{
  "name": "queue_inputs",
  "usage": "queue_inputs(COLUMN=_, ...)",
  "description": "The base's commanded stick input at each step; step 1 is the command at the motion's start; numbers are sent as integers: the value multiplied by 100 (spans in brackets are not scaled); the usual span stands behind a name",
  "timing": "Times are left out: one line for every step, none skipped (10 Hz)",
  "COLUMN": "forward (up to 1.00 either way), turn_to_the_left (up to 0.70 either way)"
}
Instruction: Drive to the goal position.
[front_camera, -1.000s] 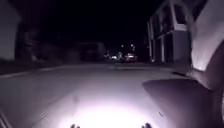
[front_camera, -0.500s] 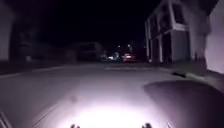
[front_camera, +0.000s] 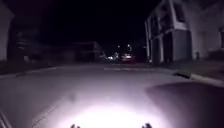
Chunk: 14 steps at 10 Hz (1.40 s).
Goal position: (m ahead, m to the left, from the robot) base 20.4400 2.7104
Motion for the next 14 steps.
queue_inputs(forward=60, turn_to_the_left=0)
queue_inputs(forward=60, turn_to_the_left=0)
queue_inputs(forward=60, turn_to_the_left=0)
queue_inputs(forward=60, turn_to_the_left=0)
queue_inputs(forward=60, turn_to_the_left=0)
queue_inputs(forward=60, turn_to_the_left=0)
queue_inputs(forward=60, turn_to_the_left=0)
queue_inputs(forward=60, turn_to_the_left=0)
queue_inputs(forward=60, turn_to_the_left=-5)
queue_inputs(forward=60, turn_to_the_left=-12)
queue_inputs(forward=60, turn_to_the_left=-15)
queue_inputs(forward=60, turn_to_the_left=-15)
queue_inputs(forward=60, turn_to_the_left=-15)
queue_inputs(forward=60, turn_to_the_left=-15)
